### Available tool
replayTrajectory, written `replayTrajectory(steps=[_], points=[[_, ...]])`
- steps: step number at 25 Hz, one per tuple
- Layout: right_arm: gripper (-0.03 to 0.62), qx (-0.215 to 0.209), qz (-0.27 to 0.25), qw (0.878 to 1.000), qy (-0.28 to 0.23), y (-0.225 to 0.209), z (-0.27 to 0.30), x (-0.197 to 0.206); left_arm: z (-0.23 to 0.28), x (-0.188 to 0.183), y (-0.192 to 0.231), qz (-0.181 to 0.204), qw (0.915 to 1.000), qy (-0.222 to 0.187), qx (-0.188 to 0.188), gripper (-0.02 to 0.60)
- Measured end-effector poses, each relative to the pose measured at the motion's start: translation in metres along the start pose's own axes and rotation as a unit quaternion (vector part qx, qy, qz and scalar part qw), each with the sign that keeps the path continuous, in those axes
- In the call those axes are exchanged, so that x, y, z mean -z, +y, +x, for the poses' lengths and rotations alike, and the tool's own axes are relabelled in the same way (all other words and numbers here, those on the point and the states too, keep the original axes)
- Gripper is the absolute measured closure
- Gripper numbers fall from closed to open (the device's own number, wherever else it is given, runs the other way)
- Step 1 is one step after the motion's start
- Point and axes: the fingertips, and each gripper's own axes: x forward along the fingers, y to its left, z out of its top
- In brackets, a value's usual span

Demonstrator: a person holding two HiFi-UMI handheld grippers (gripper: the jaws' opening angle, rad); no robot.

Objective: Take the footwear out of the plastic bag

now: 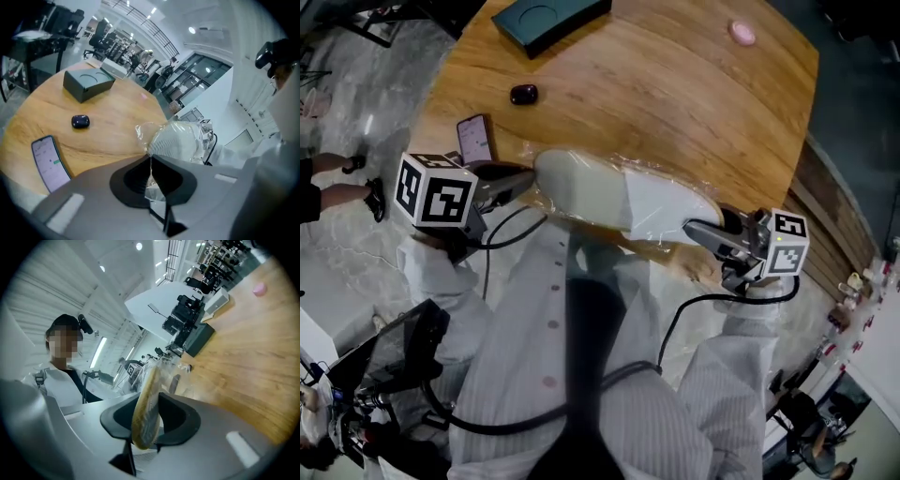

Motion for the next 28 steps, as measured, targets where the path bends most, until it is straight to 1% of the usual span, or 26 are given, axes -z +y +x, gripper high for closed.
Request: replayTrajectory(steps=[3, 6, 11, 15, 18, 21, 24, 26, 28], points=[[0.484, 0.007, -0.027, 0.999, -0.016, 0.02, -0.009, -0.005, -0.013, -0.009, -0.019, 0.026, 0.9995, -0.02, 0.001, 0.575], [0.488, 0.008, -0.037, 0.999, -0.032, 0.028, -0.014, -0.008, -0.022, -0.012, -0.026, 0.039, 0.9987, -0.033, 0.004, 0.578], [0.49, 0.018, -0.04, 0.997, -0.065, 0.035, -0.032, -0.01, -0.034, -0.013, -0.024, 0.042, 0.9979, -0.049, -0.005, 0.58], [0.491, 0.036, -0.042, 0.994, -0.089, 0.038, -0.053, -0.007, -0.038, -0.012, -0.023, 0.041, 0.9975, -0.055, -0.016, 0.58], [0.491, 0.057, -0.041, 0.991, -0.112, 0.039, -0.074, -0.005, -0.041, -0.013, -0.019, 0.041, 0.9969, -0.062, -0.028, 0.58], [0.491, 0.09, -0.044, 0.986, -0.136, 0.038, -0.095, -0.002, -0.048, -0.015, -0.013, 0.04, 0.9958, -0.071, -0.042, 0.58], [0.491, 0.14, -0.048, 0.976, -0.159, 0.037, -0.115, 0.002, -0.056, -0.019, -0.008, 0.035, 0.9936, -0.089, -0.059, 0.58], [0.491, 0.18, -0.047, 0.966, -0.179, 0.034, -0.129, 0.005, -0.059, -0.022, -0.004, 0.03, 0.991, -0.106, -0.075, 0.58], [0.491, 0.233, -0.054, 0.95, -0.2, 0.032, -0.143, 0.006, -0.06, -0.027, -0.001, 0.027, 0.9873, -0.128, -0.091, 0.58]])
